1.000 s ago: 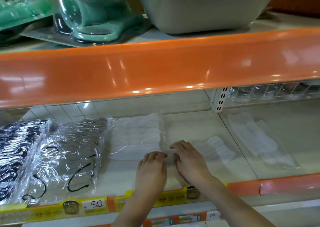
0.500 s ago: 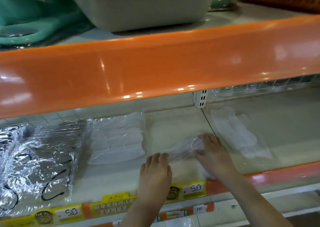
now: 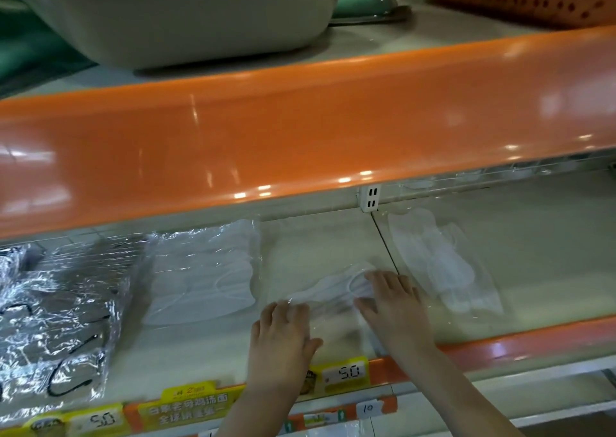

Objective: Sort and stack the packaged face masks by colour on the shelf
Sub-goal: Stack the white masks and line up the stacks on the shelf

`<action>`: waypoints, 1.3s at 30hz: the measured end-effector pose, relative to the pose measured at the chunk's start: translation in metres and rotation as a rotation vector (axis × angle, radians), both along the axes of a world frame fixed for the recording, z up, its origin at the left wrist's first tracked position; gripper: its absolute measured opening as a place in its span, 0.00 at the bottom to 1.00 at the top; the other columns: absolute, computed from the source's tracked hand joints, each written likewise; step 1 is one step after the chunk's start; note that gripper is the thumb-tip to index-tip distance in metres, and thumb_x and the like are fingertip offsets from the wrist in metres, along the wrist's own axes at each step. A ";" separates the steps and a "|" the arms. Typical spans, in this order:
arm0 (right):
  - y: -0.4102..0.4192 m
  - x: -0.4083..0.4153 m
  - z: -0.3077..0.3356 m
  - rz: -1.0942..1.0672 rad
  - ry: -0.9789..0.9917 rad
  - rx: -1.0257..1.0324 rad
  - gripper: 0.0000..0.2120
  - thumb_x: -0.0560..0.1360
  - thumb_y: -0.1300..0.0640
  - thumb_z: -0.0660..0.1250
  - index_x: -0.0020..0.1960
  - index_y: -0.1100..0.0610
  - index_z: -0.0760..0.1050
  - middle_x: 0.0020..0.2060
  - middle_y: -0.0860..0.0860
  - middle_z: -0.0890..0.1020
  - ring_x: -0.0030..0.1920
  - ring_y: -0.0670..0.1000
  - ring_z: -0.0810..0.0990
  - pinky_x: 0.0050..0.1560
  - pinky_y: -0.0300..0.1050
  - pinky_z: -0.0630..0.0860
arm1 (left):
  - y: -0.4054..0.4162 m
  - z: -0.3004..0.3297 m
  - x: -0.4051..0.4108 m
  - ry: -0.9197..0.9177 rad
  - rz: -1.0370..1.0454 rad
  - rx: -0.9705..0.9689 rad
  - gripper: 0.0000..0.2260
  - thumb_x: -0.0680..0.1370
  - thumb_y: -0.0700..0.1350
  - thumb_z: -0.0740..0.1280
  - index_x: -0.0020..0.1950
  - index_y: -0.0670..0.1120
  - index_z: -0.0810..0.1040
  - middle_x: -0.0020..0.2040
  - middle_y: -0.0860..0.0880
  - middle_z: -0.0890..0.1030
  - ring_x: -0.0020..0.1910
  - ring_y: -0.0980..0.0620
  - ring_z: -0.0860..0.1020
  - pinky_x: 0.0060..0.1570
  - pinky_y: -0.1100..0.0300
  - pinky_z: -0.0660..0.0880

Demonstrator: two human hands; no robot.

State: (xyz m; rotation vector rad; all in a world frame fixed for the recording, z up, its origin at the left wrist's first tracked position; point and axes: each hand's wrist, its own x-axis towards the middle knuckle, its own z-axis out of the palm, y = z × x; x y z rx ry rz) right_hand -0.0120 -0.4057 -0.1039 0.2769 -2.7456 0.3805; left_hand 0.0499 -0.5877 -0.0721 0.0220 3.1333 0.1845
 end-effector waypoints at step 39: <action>-0.007 -0.004 0.059 -0.012 -0.763 -1.098 0.04 0.77 0.64 0.66 0.51 0.61 0.77 0.34 0.52 0.76 0.29 0.47 0.72 0.30 0.39 0.71 | -0.064 0.029 0.004 0.746 -0.135 0.340 0.09 0.76 0.39 0.60 0.51 0.41 0.79 0.56 0.44 0.76 0.59 0.44 0.74 0.53 0.57 0.73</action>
